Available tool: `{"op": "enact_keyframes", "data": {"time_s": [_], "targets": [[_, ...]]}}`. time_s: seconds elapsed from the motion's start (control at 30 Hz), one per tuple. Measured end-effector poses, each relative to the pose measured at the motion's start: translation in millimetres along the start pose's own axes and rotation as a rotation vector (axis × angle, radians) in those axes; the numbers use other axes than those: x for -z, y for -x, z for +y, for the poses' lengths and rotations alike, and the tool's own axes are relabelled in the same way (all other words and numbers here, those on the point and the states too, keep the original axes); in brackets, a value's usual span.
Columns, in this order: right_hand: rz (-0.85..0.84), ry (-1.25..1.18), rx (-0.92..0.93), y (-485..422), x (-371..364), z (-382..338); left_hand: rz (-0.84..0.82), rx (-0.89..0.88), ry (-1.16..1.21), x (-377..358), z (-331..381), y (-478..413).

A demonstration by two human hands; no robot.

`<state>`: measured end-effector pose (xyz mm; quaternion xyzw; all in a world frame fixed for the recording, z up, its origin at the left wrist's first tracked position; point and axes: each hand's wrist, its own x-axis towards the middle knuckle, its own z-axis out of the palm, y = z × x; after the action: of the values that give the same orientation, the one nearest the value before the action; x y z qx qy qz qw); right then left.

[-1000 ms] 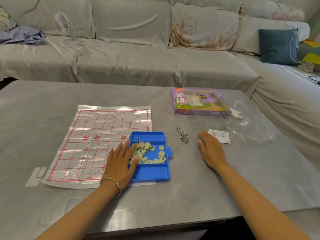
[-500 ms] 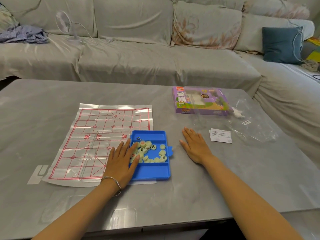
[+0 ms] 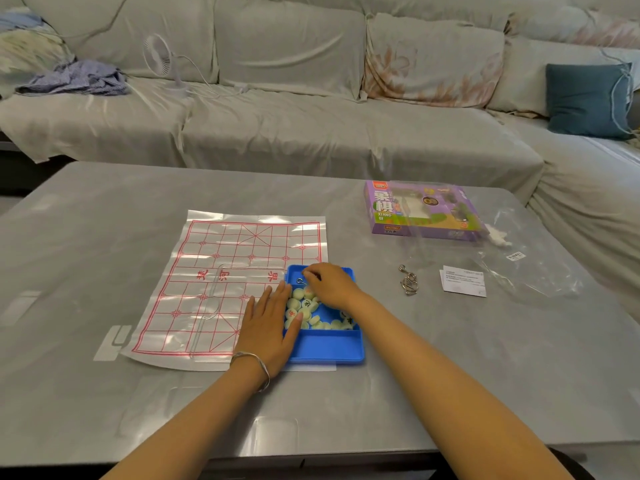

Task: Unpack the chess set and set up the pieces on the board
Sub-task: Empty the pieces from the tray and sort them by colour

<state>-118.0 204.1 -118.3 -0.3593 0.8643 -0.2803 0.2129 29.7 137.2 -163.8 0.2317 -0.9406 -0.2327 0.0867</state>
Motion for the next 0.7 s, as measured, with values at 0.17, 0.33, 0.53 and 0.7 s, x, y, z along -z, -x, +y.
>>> {"op": "enact_keyframes", "data": {"time_s": [0.17,0.33,0.53,0.7], "targets": [[-0.174,0.09,-0.123,-21.1,-6.0,-15.3,0.001,0.006,0.0,3.2,1.3,1.0],[-0.224,0.035,-0.089,-14.7,8.2,-6.0,-0.003,0.011,0.02,6.3,3.5,1.4],[0.02,-0.217,0.051,4.0,20.9,6.2,-0.037,-0.016,-0.058,4.7,0.7,0.8],[0.386,-0.401,0.001,20.8,59.7,43.6,-0.063,-0.033,-0.065,3.2,-2.5,-1.6]]}}
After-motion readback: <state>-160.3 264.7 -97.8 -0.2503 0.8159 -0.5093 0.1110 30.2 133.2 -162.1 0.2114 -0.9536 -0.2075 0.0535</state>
